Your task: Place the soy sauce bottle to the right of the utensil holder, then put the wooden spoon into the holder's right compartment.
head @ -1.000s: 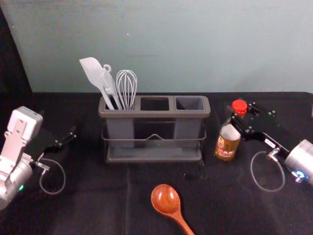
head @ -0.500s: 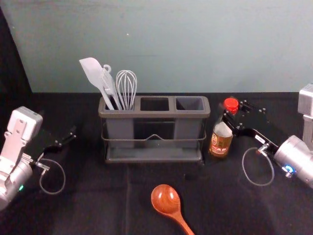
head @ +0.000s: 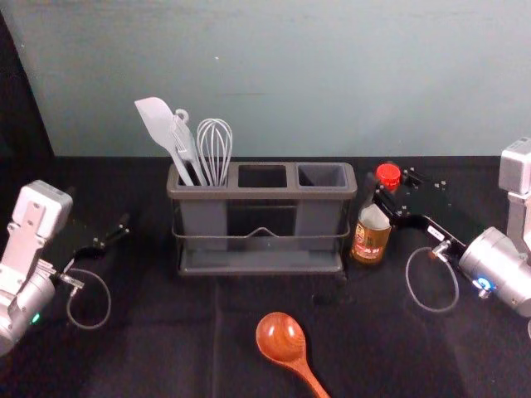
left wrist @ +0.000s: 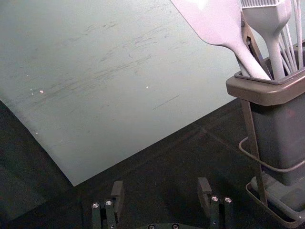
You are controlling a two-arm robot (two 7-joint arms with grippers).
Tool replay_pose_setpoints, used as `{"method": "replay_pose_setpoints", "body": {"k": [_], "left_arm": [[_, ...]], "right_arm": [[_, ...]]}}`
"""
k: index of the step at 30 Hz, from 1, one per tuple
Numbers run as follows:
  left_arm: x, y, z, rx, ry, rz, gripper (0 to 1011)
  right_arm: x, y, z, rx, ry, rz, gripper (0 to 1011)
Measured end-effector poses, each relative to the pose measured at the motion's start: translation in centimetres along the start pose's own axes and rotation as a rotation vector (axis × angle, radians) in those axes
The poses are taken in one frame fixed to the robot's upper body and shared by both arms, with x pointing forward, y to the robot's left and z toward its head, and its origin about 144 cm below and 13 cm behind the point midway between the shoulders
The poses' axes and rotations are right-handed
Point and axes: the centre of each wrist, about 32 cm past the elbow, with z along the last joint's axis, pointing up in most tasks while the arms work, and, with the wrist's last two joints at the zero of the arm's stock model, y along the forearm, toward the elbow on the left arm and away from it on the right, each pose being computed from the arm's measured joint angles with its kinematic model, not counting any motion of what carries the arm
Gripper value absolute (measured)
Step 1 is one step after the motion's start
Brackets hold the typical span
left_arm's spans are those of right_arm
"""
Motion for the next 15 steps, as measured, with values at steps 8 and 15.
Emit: {"method": "replay_pose_setpoints", "body": {"k": [8, 15], "left_arm": [[0.00, 0.00, 0.00, 0.000, 0.000, 0.000, 1011], [0.00, 0.00, 0.00, 0.000, 0.000, 0.000, 1011]], "right_arm": [[-0.06, 0.14, -0.17, 0.002, 0.005, -0.003, 382], [-0.09, 0.15, -0.46, 0.004, 0.010, -0.004, 395]]}}
